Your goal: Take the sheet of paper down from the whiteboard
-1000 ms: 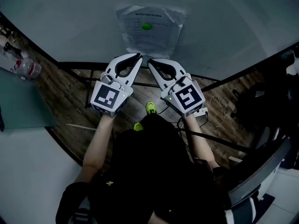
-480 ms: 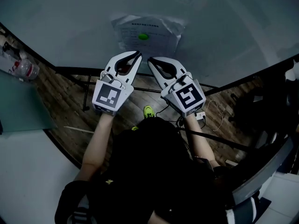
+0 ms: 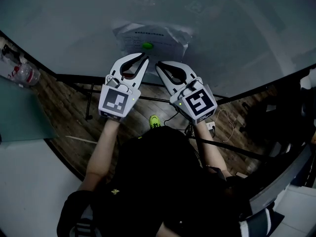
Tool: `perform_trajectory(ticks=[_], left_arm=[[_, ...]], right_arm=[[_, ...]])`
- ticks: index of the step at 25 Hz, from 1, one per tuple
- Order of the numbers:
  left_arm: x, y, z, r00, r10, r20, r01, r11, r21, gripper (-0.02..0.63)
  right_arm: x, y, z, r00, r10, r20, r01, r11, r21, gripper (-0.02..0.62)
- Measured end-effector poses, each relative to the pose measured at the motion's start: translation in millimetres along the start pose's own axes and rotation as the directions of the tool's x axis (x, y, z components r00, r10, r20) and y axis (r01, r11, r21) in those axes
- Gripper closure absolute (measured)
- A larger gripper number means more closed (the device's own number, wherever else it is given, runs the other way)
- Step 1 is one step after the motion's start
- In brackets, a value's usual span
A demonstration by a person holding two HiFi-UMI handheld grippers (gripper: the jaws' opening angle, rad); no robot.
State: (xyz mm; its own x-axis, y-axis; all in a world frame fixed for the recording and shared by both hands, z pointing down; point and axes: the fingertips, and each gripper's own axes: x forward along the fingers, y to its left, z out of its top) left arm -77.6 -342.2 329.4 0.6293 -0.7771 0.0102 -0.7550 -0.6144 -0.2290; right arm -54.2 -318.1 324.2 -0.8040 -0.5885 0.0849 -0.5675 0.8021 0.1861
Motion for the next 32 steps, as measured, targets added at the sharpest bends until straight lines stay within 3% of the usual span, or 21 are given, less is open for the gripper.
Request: perform_trajectory(ticks=[11, 16, 21, 32], left_arm=[[9, 14, 4, 0.997, 0.074, -0.005, -0.073, 0.994, 0.077, 0.476], [13, 13, 4, 0.994, 0.105, -0.027, -0.099, 0.982, 0.163, 0.453], [22, 10, 0, 0.994, 0.098, -0.046, -0.087, 0.975, 0.203, 0.453], [24, 11, -2, 0.98, 0.193, -0.04, -0.176, 0.949, 0.263, 0.453]], right_arm=[[8, -6, -1, 1.0, 0.013, -0.007, -0.014, 1.0, -0.01, 0.557], [6, -10, -1, 1.0, 0.004, -0.013, -0.004, 1.0, -0.013, 0.543], [4, -14, -2, 1.0, -0.008, -0.021, 0.008, 1.0, -0.004, 0.535], [-13, -27, 4, 0.997, -0.076, -0.015, 0.076, 0.997, -0.013, 0.525]])
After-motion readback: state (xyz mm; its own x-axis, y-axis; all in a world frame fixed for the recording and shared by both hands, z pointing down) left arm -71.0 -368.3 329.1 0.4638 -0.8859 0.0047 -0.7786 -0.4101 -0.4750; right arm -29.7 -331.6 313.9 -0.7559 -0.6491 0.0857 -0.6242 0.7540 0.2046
